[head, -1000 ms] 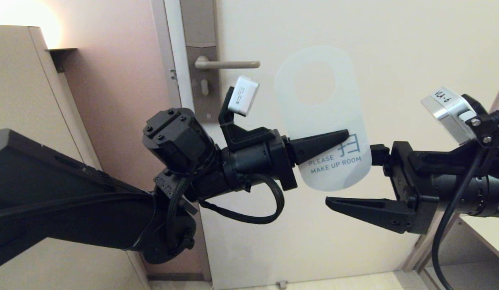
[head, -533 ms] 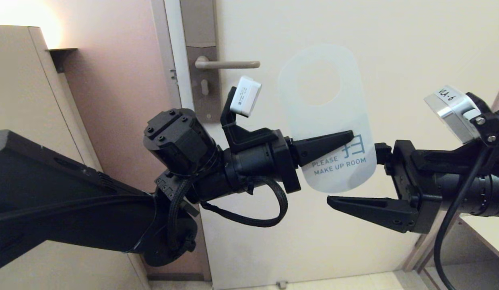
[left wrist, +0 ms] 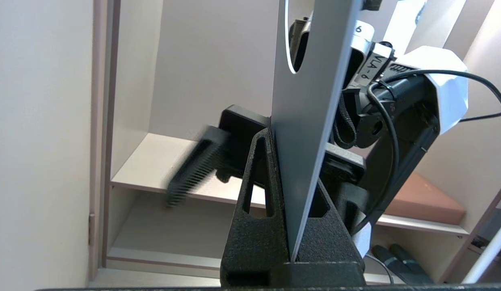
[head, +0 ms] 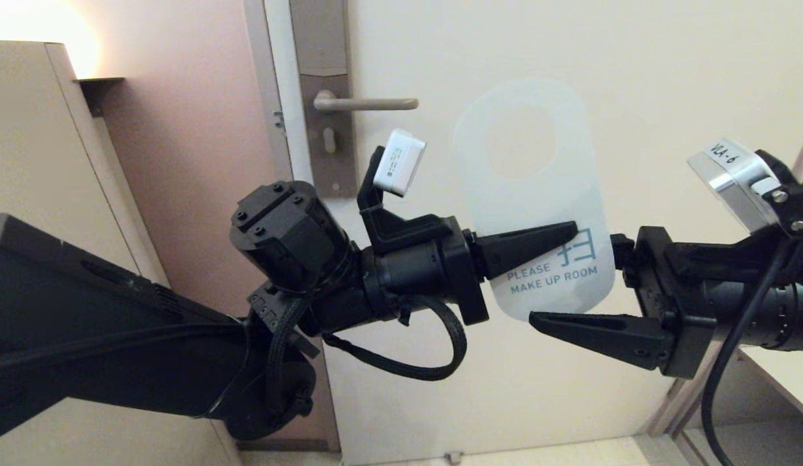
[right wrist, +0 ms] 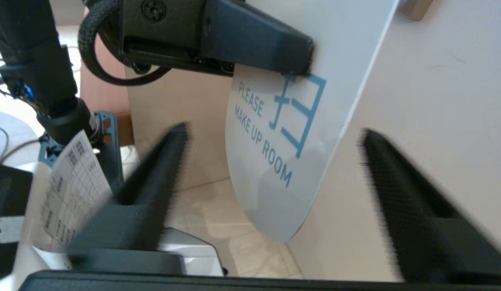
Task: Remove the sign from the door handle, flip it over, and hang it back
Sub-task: Hand it to the other hand
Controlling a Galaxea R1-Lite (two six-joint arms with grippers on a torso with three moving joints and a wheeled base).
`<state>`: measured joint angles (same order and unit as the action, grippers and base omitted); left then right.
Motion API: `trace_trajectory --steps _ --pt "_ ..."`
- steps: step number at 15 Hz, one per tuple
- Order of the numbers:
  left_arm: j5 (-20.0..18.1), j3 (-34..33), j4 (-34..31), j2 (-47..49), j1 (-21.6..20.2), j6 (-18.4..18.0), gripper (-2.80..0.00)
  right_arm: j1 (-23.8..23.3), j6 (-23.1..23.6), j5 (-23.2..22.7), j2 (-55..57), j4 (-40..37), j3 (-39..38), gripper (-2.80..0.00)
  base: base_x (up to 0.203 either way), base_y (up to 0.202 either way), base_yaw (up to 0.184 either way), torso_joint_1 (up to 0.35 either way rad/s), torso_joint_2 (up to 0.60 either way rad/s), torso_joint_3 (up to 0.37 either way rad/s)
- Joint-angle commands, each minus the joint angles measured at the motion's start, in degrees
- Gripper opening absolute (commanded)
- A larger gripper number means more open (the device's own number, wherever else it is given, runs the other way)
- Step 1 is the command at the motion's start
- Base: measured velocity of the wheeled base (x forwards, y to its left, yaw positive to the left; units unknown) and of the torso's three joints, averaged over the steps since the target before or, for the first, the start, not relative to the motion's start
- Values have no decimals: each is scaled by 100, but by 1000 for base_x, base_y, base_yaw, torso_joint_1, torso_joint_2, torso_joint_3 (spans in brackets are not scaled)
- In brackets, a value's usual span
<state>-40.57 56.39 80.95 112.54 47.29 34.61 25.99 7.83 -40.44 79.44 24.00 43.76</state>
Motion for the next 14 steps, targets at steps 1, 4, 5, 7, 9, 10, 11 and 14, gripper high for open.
trace_trajectory --steps 1,4,5,7,9,10,11,14 --pt "-21 -6 44 -4 9 20 -280 3 8 -26 -16 17 -25 -280 0 0 0 0 0 0" --pt "-21 -14 44 2 9 12 -280 3 17 -26 -25 23 -26 -280 0 0 0 0 0 0" --pt "-21 -31 44 -4 34 11 -280 3 17 -26 -33 17 -32 -280 0 0 0 0 0 0" --pt "-24 -113 44 -4 44 -1 -280 3 17 -26 -72 18 -87 -280 0 0 0 0 0 0" --pt "-23 -181 35 -4 61 -75 -280 3 17 -26 -95 17 -105 -280 0 0 0 0 0 0" --pt "14 -181 35 -4 70 -86 -280 3 17 -26 -95 17 -114 -280 0 0 0 0 0 0" --pt "15 -181 27 -4 70 -86 -280 3 17 -26 -95 18 -105 -280 0 0 0 0 0 0" --pt "49 -181 27 -4 70 -86 -280 3 17 -26 -86 17 -105 -280 0 0 0 0 0 0"
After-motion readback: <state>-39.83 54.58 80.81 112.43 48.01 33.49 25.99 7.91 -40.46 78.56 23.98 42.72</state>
